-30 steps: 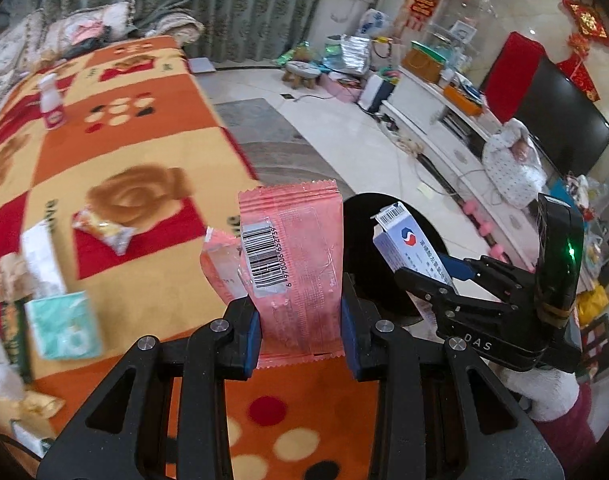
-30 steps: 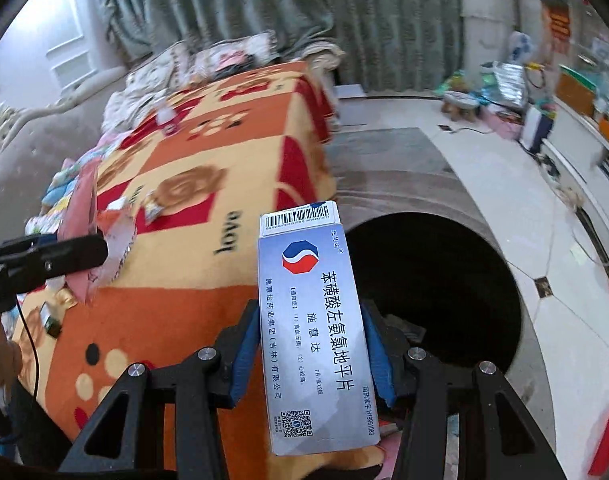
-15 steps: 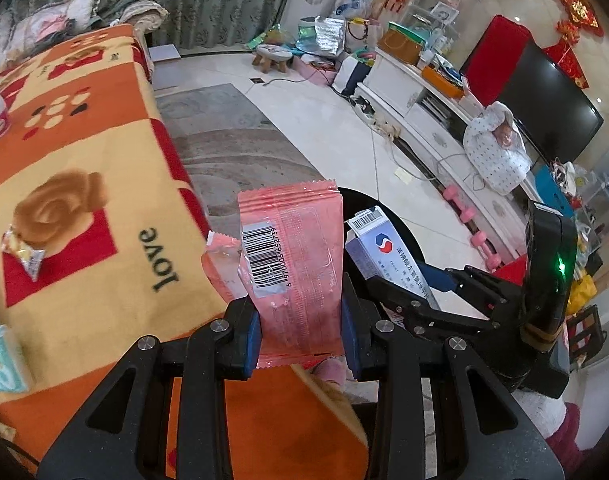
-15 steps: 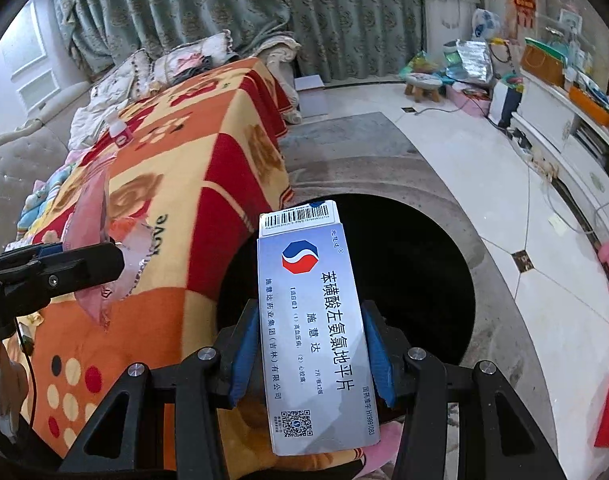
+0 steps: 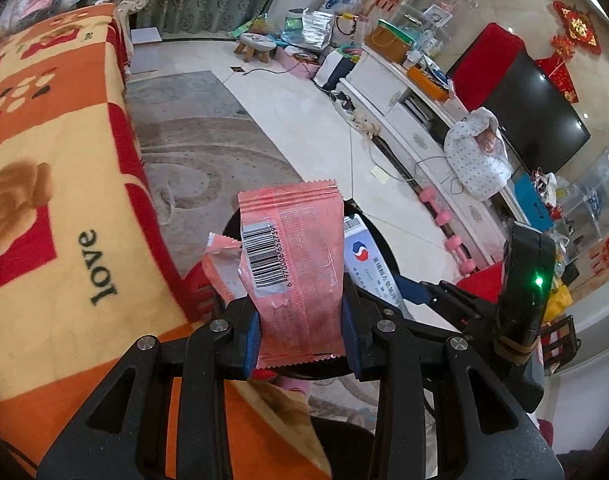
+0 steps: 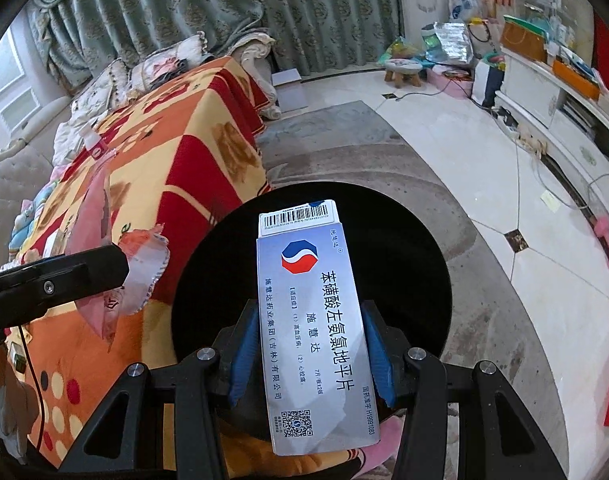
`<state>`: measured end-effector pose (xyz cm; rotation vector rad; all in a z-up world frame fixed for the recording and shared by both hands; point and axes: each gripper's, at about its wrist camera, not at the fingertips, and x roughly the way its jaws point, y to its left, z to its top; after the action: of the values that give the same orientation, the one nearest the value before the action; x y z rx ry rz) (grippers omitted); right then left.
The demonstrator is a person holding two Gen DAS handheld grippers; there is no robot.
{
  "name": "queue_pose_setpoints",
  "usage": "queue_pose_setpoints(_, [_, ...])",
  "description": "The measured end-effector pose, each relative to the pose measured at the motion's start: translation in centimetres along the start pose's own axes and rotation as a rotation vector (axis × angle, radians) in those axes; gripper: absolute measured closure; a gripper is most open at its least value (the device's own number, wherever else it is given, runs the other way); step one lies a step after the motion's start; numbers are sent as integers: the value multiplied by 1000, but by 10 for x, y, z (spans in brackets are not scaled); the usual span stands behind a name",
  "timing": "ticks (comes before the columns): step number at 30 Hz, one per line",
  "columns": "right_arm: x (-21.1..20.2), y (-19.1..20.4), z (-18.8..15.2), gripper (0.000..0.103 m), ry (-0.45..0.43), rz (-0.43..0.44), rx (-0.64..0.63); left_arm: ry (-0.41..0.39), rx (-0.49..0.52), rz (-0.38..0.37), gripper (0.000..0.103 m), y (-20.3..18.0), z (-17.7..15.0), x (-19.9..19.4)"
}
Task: Collect trash
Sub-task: 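Carry the pink wrapper and white medicine box over the black bin, then open the left tool to drop the wrapper while the right tool drops the box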
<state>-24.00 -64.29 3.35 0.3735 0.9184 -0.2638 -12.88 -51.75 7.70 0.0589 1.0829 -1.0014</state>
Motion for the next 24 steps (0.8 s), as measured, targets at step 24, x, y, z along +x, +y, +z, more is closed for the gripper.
queue_pose_setpoints(24, [-12,15,-5,34,-9,-1,4,-94,-25,145,42,25,-16,-41])
